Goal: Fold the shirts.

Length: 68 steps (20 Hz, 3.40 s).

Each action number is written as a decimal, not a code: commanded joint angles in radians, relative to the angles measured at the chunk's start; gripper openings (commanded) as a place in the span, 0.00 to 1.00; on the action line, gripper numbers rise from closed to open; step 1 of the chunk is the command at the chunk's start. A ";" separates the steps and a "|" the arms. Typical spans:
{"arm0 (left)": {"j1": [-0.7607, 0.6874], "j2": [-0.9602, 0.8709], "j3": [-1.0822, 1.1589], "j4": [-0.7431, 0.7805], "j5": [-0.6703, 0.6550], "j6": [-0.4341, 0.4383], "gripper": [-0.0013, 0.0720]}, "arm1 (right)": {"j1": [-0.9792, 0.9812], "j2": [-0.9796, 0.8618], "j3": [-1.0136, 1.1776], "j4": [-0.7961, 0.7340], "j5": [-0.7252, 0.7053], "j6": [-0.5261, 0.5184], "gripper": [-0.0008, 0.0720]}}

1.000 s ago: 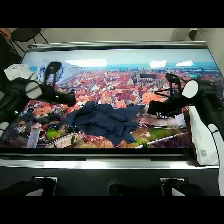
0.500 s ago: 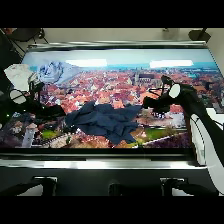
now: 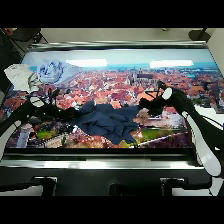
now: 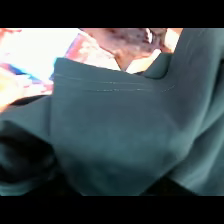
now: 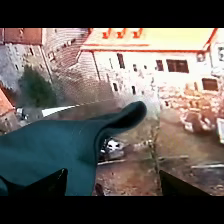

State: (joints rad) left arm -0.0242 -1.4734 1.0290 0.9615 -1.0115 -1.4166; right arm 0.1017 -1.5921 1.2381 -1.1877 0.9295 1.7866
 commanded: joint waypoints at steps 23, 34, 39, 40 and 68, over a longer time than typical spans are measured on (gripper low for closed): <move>0.100 0.601 0.630 0.105 0.148 0.104 0.07 | 0.013 0.612 0.422 -0.460 -0.241 0.008 0.07; 0.142 0.765 0.629 0.389 0.104 -0.035 0.07 | 0.013 0.866 0.422 -0.630 0.121 0.085 0.07; 0.141 0.718 0.460 0.389 0.071 -0.034 0.07 | 0.013 0.769 0.345 -0.583 0.776 0.079 0.07; 0.141 0.703 0.393 0.389 0.077 -0.034 0.07 | 0.013 0.751 0.281 -0.537 0.835 0.058 0.07; 0.230 0.027 0.346 0.373 -0.243 -0.076 0.85 | -0.280 0.200 0.061 -0.124 0.005 0.065 0.82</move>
State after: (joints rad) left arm 0.1158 -1.4658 1.3800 1.3266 -0.9905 -1.4910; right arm -0.0601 -1.4033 1.2316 -1.2972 0.7609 1.9911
